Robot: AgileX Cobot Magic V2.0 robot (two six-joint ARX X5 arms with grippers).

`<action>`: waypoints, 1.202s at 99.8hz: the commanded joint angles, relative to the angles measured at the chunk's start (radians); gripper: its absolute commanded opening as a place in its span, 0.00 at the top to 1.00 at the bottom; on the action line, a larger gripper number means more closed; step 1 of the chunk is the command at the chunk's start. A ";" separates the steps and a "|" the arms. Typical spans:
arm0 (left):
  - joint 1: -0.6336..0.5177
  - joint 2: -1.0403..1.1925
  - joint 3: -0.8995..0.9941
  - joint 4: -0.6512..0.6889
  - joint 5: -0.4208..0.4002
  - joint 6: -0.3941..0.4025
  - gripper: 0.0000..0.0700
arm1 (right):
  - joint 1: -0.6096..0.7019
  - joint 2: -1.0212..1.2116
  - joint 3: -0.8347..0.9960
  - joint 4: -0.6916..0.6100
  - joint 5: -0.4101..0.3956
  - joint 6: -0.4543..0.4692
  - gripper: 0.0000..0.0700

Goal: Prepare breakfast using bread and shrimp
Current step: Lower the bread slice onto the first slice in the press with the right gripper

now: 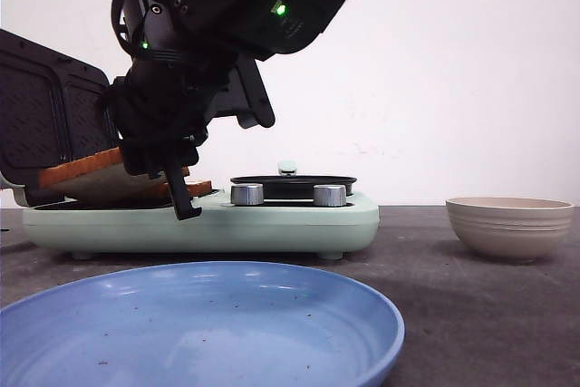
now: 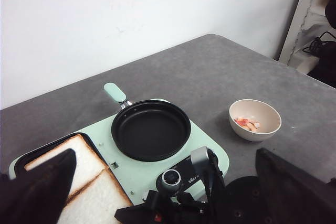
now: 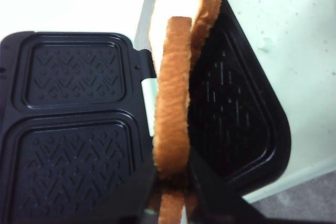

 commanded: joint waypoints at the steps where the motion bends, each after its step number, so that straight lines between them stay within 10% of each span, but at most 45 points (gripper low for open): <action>1: -0.003 0.005 0.010 0.012 -0.002 0.009 0.10 | 0.013 0.025 0.024 -0.003 0.004 0.010 1.00; 22: -0.010 0.005 0.010 0.012 -0.003 0.009 0.10 | 0.013 0.025 0.024 -0.019 0.002 0.008 0.96; 51: -0.011 0.005 0.010 0.012 -0.002 0.009 0.10 | 0.012 0.025 0.024 -0.014 0.003 -0.026 0.49; 120: -0.013 0.004 0.010 0.013 -0.003 0.009 0.10 | 0.012 0.025 0.040 0.000 -0.031 -0.059 0.28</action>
